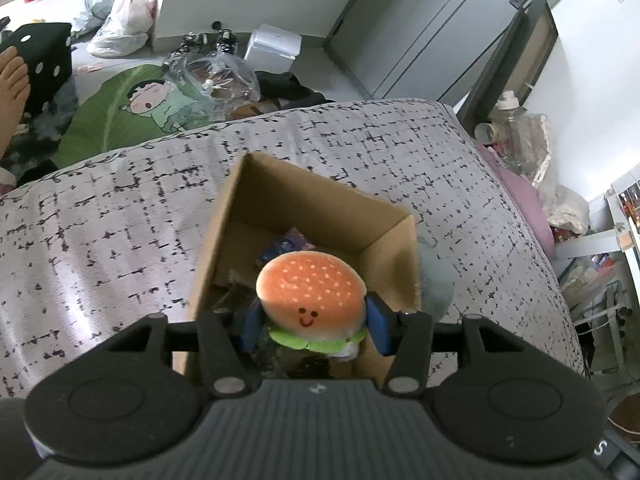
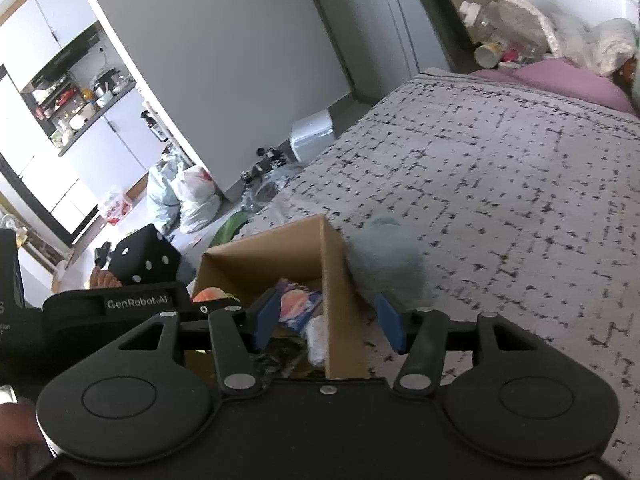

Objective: Organize soft objects
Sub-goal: 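Open left tool to drop burger plush in box while right releases white bag, then move left tool to the grey fluffy plush beside the box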

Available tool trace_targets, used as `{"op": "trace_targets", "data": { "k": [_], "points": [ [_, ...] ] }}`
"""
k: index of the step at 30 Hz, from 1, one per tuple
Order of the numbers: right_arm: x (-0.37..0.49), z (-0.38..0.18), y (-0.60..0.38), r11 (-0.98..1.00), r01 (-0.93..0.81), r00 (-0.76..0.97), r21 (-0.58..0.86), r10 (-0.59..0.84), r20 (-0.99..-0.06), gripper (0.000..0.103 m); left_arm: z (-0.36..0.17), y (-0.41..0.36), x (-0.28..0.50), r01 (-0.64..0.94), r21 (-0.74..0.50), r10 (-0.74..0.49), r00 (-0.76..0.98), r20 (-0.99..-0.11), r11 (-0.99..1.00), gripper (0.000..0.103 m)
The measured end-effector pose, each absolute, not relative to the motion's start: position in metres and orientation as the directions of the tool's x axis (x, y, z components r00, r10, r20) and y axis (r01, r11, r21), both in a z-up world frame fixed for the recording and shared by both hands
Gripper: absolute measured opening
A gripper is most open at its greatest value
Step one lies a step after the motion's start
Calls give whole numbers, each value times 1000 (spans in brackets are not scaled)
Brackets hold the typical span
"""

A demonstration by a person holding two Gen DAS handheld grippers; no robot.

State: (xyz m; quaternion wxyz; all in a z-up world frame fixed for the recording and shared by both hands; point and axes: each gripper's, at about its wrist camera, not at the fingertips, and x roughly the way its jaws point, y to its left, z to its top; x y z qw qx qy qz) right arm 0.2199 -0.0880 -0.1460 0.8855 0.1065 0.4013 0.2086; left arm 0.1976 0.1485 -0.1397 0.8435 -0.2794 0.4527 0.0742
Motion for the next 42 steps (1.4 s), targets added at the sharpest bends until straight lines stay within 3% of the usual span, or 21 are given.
{"op": "trace_targets", "data": {
  "k": [5,10,17,21,25,42],
  "points": [
    [218,-145,-101,894,-259,602,365,445,-663,58,-134,141,201,-372,-384,-119,568,-814,845,58],
    [216,-141,-112,892,-252,610,375,448,-654,61,-130,133,196,-371,-388,-135,552,-823,844,75],
    [212,-135,-128,890,-237,620,389,447,-645,63,-117,123,186,-372,-354,-98,557,-825,858,79],
    [205,-130,-139,889,-239,632,390,447,-633,75,-112,114,184,-362,-330,-84,553,-829,872,79],
    [201,-124,-153,888,-226,648,400,444,-619,79,-104,99,182,-342,-283,-55,546,-836,896,80],
    [187,-113,-210,880,-178,694,440,429,-578,98,-74,50,167,-259,-224,-31,588,-808,940,102]
  ]
}}
